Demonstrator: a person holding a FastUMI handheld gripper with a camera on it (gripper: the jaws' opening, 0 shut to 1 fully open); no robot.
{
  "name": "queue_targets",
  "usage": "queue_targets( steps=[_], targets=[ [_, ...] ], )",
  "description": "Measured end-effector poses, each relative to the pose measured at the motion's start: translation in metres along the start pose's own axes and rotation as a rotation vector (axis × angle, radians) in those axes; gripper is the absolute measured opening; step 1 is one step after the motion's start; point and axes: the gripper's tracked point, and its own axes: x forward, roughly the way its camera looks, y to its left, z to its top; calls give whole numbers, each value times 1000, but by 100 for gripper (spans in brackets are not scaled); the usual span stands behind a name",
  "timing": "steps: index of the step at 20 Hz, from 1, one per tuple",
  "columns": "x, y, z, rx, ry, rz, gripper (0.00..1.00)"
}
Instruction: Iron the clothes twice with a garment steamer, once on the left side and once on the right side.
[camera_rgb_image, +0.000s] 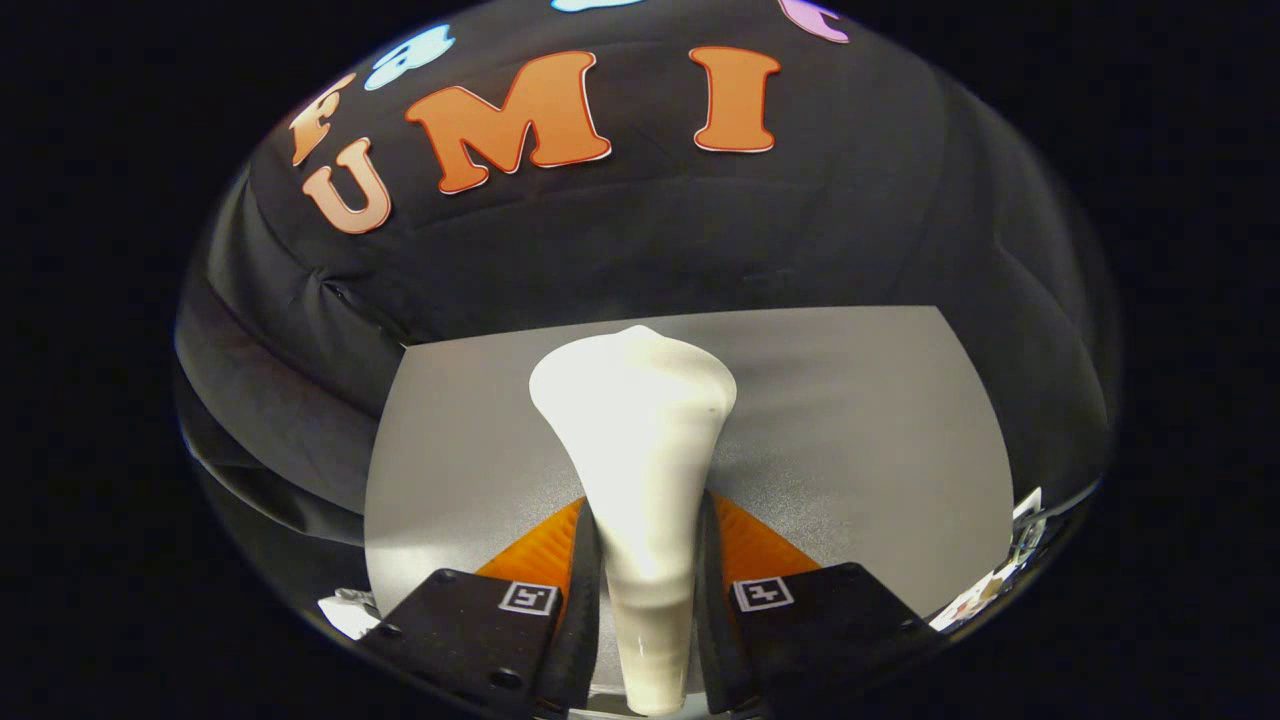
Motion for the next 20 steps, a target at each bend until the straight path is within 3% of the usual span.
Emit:
queue_targets(
  steps=[3, 9, 20],
  targets=[
    [-4, -1, 3, 17, -23, -11, 50],
    [-38, -3, 16, 43, -193, -16, 49],
    [-156, 1, -4, 137, -504, -68, 49]
  ],
)
